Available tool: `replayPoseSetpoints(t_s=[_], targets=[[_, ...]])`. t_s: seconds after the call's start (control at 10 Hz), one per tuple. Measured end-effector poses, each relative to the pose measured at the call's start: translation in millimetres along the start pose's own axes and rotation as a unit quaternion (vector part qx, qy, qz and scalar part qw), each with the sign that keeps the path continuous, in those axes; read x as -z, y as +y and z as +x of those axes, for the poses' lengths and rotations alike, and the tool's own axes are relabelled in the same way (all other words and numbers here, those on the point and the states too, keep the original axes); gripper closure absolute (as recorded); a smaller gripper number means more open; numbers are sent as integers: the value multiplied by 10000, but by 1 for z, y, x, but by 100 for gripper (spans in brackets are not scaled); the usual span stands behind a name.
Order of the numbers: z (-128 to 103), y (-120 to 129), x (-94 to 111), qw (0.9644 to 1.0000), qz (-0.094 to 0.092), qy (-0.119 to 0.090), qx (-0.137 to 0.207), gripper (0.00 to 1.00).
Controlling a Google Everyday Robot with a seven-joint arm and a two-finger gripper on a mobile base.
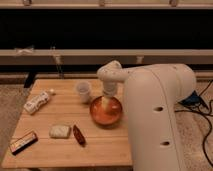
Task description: Pick up the ceramic bowl
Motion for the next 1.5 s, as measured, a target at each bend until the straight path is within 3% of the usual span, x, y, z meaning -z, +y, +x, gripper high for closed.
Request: replayPoseSetpoints(t_s=[0.4,0.5,0.7,1.2,1.5], targets=[[19,-20,-15,9994,-166,70,-306,20],[23,-23,-16,9992,-190,79,-346,24],[21,-19,-19,9991,-224,209,-306,46],[28,-14,-10,9975,-404,175,-549,96],[37,-16,6,9954,-555,1,-783,100]])
